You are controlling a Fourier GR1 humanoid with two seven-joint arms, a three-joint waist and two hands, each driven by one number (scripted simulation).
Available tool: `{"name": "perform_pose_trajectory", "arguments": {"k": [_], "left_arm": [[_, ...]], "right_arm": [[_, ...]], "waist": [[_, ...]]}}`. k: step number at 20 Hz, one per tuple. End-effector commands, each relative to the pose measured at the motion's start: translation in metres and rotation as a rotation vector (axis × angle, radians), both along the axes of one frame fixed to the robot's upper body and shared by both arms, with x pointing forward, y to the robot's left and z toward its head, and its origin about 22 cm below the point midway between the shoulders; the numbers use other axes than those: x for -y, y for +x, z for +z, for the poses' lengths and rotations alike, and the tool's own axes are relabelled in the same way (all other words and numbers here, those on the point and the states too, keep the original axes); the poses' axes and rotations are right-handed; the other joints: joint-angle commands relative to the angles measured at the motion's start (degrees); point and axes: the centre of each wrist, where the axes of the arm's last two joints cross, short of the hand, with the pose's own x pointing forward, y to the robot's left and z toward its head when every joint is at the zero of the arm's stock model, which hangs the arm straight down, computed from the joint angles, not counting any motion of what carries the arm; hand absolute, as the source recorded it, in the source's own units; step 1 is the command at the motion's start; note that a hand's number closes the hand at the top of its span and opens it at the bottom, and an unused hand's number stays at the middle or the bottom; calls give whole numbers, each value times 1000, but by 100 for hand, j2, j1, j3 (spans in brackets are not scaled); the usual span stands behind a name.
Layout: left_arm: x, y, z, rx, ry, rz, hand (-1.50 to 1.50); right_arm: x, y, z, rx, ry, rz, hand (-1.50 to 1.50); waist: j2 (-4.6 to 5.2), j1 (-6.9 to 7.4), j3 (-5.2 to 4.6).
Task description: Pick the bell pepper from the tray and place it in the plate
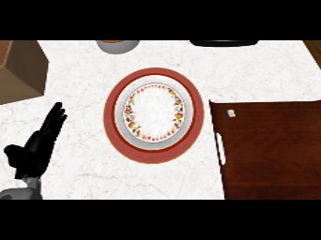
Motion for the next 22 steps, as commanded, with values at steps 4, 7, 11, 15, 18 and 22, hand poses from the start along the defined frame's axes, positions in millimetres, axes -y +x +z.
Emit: {"name": "perform_pose_trajectory", "arguments": {"k": [4,7,11,15,18,22], "left_arm": [[-22,7,11,-8,2,-4,0],[1,0,-5,16,15,-8,0],[9,4,-3,-9,4,-17,0],[5,1,-4,8,14,-22,0],[15,7,1,12,10,-38,0],[8,3,2,21,8,-56,0]], "right_arm": [[-23,-16,55,173,-58,-71,150],[-26,-12,59,282,-133,-54,150],[-28,-10,66,316,-180,-20,150],[-27,-1,68,361,-150,20,150],[-31,2,65,360,-158,42,150],[-24,11,68,349,-130,58,150]], "waist": [[22,23,4],[27,26,0],[38,77,6],[78,186,6],[91,202,7],[140,370,9]]}}
